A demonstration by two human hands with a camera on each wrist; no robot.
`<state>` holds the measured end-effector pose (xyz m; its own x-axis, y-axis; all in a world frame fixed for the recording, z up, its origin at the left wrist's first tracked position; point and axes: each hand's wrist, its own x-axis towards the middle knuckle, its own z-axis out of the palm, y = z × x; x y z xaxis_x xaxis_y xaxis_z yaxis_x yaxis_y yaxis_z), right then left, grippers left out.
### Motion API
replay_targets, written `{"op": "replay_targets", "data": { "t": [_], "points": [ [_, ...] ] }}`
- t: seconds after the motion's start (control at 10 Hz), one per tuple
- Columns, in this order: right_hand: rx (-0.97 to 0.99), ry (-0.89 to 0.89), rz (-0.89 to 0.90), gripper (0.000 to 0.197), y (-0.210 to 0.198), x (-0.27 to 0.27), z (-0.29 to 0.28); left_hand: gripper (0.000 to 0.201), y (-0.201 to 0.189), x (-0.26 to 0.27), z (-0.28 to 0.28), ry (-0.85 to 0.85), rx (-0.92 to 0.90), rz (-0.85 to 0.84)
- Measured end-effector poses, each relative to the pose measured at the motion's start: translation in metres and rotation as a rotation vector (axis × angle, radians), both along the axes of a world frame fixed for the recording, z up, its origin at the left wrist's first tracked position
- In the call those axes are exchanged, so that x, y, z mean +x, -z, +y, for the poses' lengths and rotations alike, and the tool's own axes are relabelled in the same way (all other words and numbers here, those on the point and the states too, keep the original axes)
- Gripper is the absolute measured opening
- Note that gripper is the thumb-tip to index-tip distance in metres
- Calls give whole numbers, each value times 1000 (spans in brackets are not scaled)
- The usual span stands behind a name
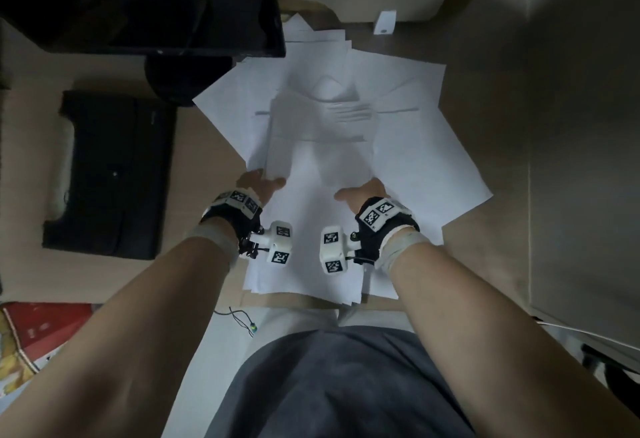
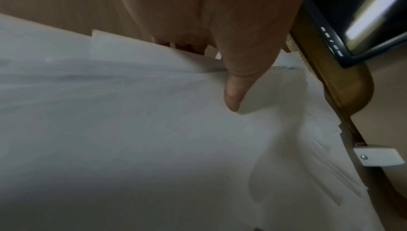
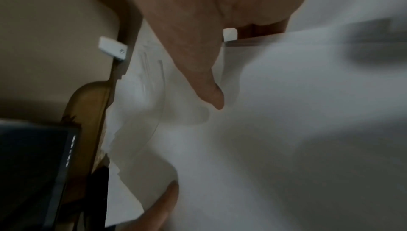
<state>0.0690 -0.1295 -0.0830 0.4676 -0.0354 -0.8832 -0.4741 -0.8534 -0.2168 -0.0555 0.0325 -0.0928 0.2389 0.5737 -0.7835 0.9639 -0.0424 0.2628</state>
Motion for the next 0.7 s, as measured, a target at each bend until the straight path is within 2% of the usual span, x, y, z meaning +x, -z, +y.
{"op": "replay_targets", "data": {
  "t": [0.1,0.2,0.3,0.4,0.5,0.6,0.7],
  "points": [
    [70,-27,-48,61,-2,1,4,59,6,-1,2,-81,-6,-21],
    [118,-19,-77,63,-11,7,7,61,-1,7,3,-142,-40,-22],
    [141,-78,-122,51,-26,28,-1,65,-16,28,-2,-67,-48,15],
    [139,-109,-143,43,-34,61,-16,60,-27,57,-14,38,-40,23],
    [104,-122,-184,46,-32,92,-36,66,-20,79,-30,107,-20,116],
    [2,-173,-224,56,-25,109,-61,48,-11,84,-46,94,122,235],
    [-72,-232,-256,63,-19,113,-77,68,-30,85,-77,50,261,222]
  ]
}}
